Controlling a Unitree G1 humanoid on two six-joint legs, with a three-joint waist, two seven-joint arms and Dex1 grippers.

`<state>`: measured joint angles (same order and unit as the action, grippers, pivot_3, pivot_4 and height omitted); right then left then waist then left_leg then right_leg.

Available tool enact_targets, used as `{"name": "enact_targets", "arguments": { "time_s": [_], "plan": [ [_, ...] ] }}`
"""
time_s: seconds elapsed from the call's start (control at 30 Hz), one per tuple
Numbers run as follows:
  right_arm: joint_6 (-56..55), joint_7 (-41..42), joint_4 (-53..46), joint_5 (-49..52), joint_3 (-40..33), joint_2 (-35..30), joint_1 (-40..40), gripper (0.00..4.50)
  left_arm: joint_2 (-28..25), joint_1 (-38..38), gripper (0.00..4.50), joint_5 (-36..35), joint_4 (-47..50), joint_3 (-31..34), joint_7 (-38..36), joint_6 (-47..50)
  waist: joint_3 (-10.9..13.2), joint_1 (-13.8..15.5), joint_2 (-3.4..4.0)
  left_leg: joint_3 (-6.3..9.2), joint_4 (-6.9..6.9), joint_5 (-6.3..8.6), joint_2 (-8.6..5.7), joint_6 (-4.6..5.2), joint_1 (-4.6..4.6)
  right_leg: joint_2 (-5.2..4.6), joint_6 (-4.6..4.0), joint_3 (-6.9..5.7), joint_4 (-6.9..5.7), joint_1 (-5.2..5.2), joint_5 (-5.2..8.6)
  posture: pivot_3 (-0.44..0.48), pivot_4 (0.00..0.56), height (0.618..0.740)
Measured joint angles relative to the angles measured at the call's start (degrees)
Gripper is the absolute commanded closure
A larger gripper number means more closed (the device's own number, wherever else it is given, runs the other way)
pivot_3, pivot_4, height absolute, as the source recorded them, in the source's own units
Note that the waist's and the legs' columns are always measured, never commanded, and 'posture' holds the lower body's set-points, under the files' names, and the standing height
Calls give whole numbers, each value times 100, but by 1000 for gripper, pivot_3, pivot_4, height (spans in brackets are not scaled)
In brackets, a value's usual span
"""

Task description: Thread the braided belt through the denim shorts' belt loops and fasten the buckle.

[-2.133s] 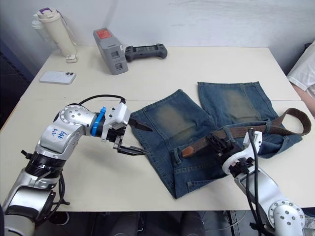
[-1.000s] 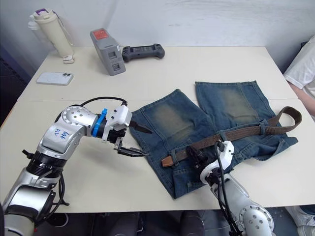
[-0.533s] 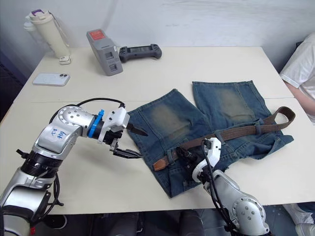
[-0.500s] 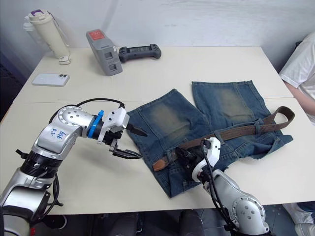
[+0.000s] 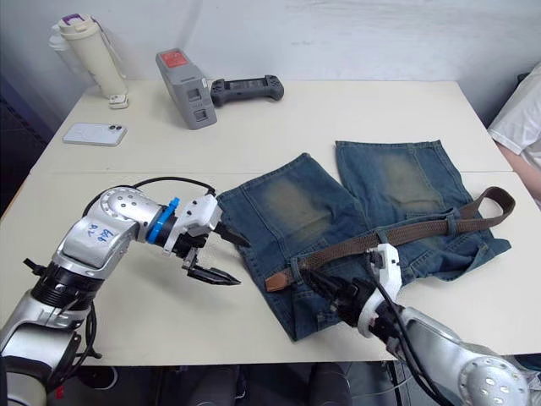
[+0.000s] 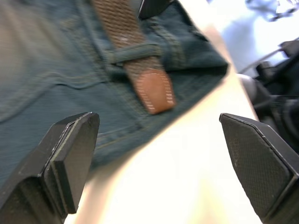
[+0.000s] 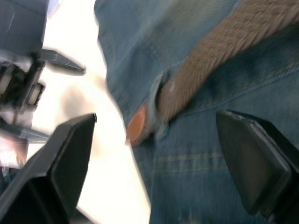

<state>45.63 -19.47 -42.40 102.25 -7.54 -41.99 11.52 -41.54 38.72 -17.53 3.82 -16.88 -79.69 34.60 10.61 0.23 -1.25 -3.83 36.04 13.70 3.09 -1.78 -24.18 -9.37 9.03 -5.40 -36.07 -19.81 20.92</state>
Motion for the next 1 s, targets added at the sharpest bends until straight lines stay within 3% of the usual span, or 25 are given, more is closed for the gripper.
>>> {"name": "enact_targets", "arguments": {
  "time_s": [0.13,0.17,0.23,0.37,0.6,0.7,0.8,0.87,1.0],
  "plan": [
    [197,397,-289,-248,-76,-752,-17,32,-11,-9,0,-114,47,-38,-80,349,0,-17,-1,-5,4,0,0,0,1,0,0,8,8,-4,0,0,150,740],
    [365,737,-444,-813,-95,-1297,-268,32,-15,-12,0,-231,84,-41,-81,638,2,-29,3,-15,11,1,-2,2,0,-1,0,20,5,-12,0,0,150,740],
    [447,1071,-525,-1392,-191,-1669,-515,32,-18,-24,0,-354,179,-28,-62,927,-1,-12,-6,-11,8,1,2,1,1,2,-2,15,8,-11,-1,0,150,740],
    [589,2155,-762,-3119,112,-2794,-1130,32,-72,-63,0,-963,384,266,320,2420,7,-2,3,-14,1,0,1,-1,-7,2,-2,21,6,-26,-1,0,150,740],
    [594,3317,-789,-4661,712,-3107,-1245,32,-297,-952,0,-1707,1359,862,1070,3752,8,-5,1,-18,7,1,-3,-2,-8,-4,-2,25,6,-21,-1,0,150,740],
    [733,3623,-759,-4895,726,-3138,-1261,32,263,-1368,0,-1961,1688,1484,1830,4194,9,4,0,-14,15,1,-3,-2,-5,-6,-2,23,4,-17,-1,0,150,740],
    [933,3804,-673,-4949,655,-3138,-1330,741,714,-1583,0,-2254,1966,2036,2391,4518,10,15,-3,-12,14,1,-4,-2,-3,-6,-2,22,8,-11,-1,0,150,740],
    [1118,3960,-653,-4902,494,-3154,-1360,1683,1235,-1714,0,-2438,2184,2419,2802,4768,10,26,-4,-9,13,1,-4,-2,-1,-7,-2,19,8,-7,-1,0,150,740],
    [1405,4197,-652,-4755,18,-3261,-1541,3571,1779,-1956,0,-2497,2505,2440,3550,4983,10,41,-6,-6,14,1,-5,-2,2,-8,-3,15,10,0,-2,0,150,740]
  ]
}}
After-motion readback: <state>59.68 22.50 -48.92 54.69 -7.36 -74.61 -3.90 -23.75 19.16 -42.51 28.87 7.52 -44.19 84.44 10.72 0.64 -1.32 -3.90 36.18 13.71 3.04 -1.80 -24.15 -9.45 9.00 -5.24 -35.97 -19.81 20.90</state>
